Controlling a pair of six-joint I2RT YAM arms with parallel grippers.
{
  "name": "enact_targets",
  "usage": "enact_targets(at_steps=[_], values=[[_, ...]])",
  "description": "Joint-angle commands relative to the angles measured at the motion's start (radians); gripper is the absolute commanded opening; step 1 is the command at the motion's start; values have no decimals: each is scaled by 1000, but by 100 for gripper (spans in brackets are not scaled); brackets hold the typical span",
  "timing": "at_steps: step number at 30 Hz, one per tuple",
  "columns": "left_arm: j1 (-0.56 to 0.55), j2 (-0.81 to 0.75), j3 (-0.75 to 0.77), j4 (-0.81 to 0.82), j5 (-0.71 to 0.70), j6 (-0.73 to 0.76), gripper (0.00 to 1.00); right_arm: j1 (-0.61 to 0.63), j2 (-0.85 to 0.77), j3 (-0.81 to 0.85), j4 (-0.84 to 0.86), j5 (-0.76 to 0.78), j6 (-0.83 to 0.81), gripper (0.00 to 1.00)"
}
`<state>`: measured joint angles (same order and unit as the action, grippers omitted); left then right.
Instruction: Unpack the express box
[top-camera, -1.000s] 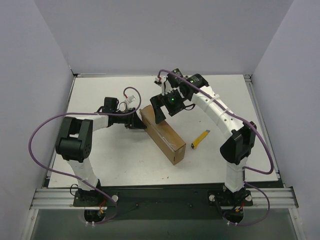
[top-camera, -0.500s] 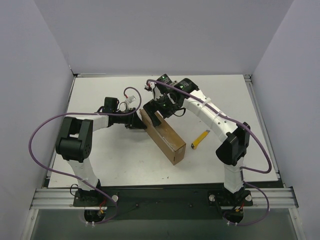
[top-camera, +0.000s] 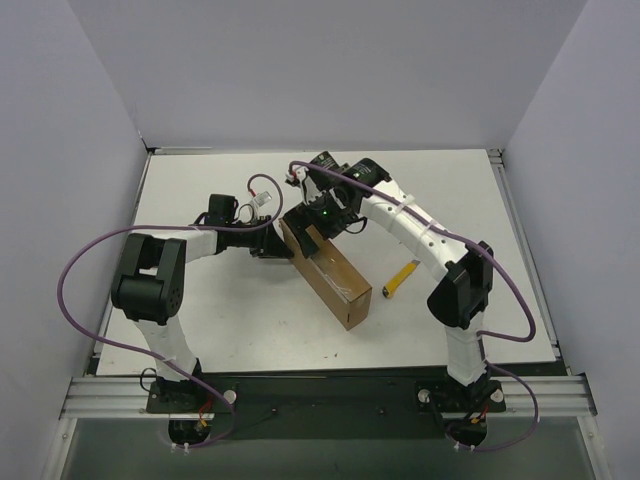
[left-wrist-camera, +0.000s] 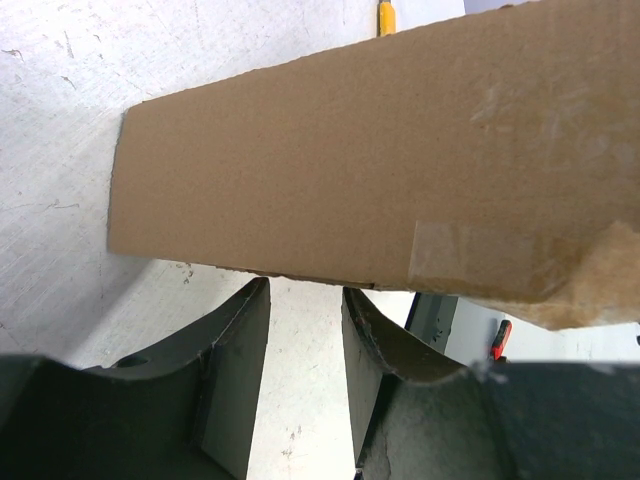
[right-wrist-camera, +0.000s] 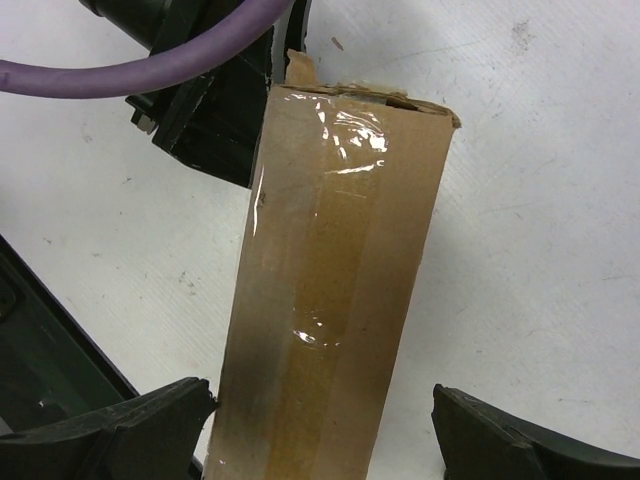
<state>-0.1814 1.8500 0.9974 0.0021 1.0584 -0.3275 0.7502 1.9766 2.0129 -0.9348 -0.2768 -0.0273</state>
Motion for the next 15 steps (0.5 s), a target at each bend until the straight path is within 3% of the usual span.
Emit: enact_targets(at_steps=[1,8,15], values=[[0,-8,43,-1,9,22,45,23,4,20,-38,11,-3,100],[-1,2,53,-1,11,21,45,37,10,21,-44,40,-10,98],[-1,8,55,-1,11,19,45,29,13,30,-44,96,-22,74]])
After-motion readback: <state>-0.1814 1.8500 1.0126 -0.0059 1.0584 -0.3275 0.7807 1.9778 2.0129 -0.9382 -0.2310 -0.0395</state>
